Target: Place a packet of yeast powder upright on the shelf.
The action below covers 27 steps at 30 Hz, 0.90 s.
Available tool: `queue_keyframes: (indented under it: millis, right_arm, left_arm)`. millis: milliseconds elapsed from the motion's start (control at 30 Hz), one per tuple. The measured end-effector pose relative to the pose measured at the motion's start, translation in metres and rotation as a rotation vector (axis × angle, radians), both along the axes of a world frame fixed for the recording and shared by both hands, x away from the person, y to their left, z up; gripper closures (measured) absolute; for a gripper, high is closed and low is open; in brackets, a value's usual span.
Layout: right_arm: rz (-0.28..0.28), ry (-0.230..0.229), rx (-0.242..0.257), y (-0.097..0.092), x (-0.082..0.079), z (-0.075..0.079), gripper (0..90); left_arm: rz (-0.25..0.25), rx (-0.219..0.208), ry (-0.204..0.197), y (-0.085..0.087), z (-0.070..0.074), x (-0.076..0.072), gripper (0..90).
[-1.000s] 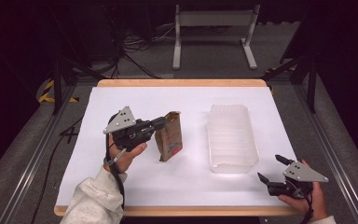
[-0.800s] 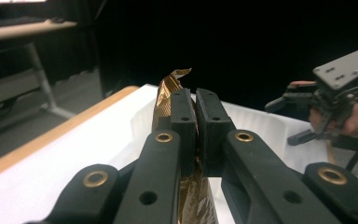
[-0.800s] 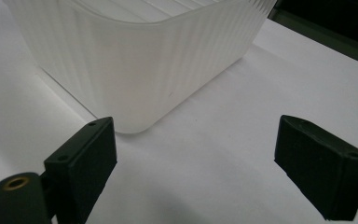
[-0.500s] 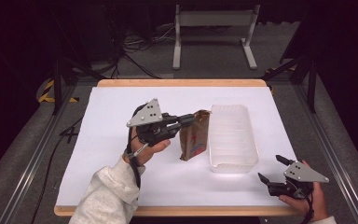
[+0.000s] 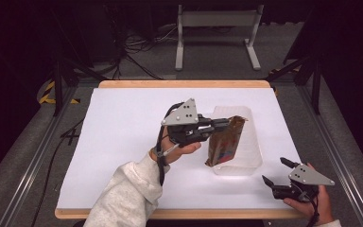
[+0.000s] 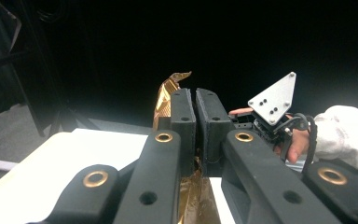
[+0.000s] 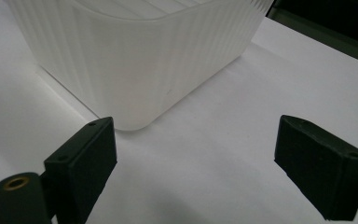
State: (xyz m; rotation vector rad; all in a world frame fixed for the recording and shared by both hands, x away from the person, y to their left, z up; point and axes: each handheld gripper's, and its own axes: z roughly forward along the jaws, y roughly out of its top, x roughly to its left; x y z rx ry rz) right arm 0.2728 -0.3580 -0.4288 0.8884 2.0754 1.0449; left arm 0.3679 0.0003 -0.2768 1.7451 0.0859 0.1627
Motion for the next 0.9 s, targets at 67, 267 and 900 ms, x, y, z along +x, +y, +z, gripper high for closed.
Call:
queue_keyframes:
  millis: [67,267,900]
  right_arm:
    - [0.001,0.001,-0.001,0.0,0.0,0.0,13.4]
    - [0.001,0.002,-0.001,0.0,0.0,0.0,13.4]
    - [-0.004,0.007,-0.001,-0.001,-0.002,-0.001,13.4]
  left_arm:
    - [-0.01,0.004,-0.005,-0.007,0.0,0.0,86.6]
    - [-0.042,0.011,0.002,-0.022,-0.004,0.002,86.6]
    - [-0.184,0.052,0.049,-0.047,-0.03,0.014,86.4]
